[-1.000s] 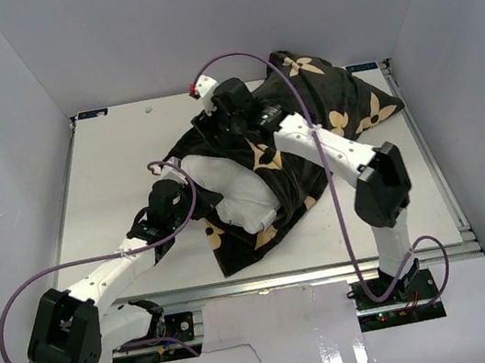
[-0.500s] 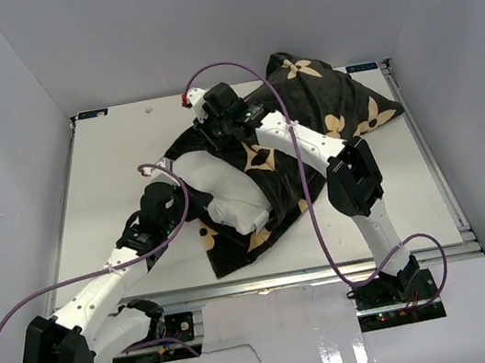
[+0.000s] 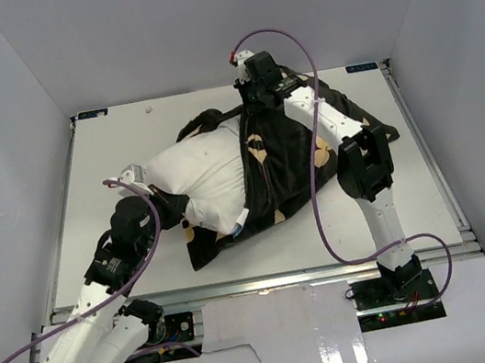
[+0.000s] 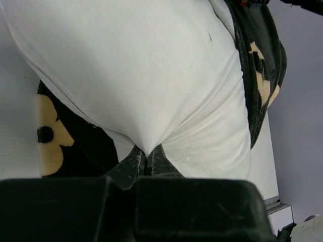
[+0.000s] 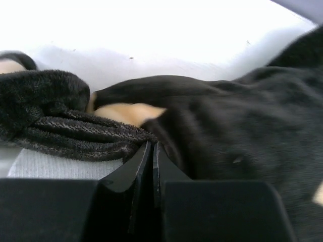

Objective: Remove the pillowcase from the pillow

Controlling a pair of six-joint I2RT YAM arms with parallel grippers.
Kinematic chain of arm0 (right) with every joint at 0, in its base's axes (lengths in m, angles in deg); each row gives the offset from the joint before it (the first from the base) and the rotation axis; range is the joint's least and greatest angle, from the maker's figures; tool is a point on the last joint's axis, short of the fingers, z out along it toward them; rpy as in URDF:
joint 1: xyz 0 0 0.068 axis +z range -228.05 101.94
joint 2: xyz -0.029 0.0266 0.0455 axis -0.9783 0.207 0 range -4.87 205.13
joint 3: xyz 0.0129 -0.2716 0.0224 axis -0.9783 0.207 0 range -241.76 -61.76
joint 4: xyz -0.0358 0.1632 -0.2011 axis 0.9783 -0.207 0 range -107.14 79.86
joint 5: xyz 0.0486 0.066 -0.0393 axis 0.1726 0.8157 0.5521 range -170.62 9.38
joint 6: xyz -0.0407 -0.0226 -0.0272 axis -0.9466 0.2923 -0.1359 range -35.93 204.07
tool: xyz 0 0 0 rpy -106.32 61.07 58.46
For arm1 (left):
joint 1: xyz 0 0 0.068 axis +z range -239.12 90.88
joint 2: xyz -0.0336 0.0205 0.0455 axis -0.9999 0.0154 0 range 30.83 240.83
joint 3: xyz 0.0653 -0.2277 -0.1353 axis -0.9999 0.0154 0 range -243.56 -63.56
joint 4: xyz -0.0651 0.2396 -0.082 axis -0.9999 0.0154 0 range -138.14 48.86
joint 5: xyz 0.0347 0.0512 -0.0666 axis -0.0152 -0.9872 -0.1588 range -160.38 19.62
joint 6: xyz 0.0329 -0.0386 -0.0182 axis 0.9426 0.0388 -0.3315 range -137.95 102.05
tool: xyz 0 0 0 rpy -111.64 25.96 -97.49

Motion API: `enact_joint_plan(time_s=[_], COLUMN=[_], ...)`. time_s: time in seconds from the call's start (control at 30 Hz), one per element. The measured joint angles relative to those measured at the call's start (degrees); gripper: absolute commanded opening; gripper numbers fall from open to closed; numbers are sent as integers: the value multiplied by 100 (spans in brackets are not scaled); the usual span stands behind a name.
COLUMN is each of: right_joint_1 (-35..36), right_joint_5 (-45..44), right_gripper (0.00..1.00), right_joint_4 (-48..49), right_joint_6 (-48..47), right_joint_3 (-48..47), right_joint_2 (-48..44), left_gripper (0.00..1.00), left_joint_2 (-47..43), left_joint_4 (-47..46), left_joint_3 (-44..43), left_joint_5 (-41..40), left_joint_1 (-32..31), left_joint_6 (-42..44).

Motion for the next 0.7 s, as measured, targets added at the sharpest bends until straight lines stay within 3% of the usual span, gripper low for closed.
enact_joint_plan(time_s=[0.13, 0.17, 0.2, 0.23, 0.33, 0.43, 0.57, 0.7], right_joint_1=[-175, -181, -184, -186, -219, -181, -72, 415], right_joint_5=[105, 199, 304, 409, 616, 522, 525, 496], right_gripper=[8, 13, 22, 44, 71, 85, 90, 89], right_joint_4=[2, -13, -17, -17, -39, -70, 61, 879], right_joint_6=[372, 435, 485, 516, 588, 573, 678, 927], right_joint_3=[157, 210, 254, 295, 490, 1029, 2332, 4330], right_joint_2=[-70, -98, -125, -155, -367, -990, -2522, -4581], left_gripper=[0, 0, 0, 0, 0, 0, 0, 0], left_joint_2=[-393, -444, -461, -461, -372, -251, -129, 24], left_joint_4=[365, 428, 490, 557, 671, 682, 675, 671], left_joint_3=[-98, -98, -98, -98, -98, -98, -98, -103], left_joint_5=[-247, -286, -313, -334, -354, -363, -365, -350], left_joint_1=[-2, -2, -4, -4, -4, -2, -2, 2], left_joint_6=[-35, -46, -61, -83, -107, -131, -144, -146])
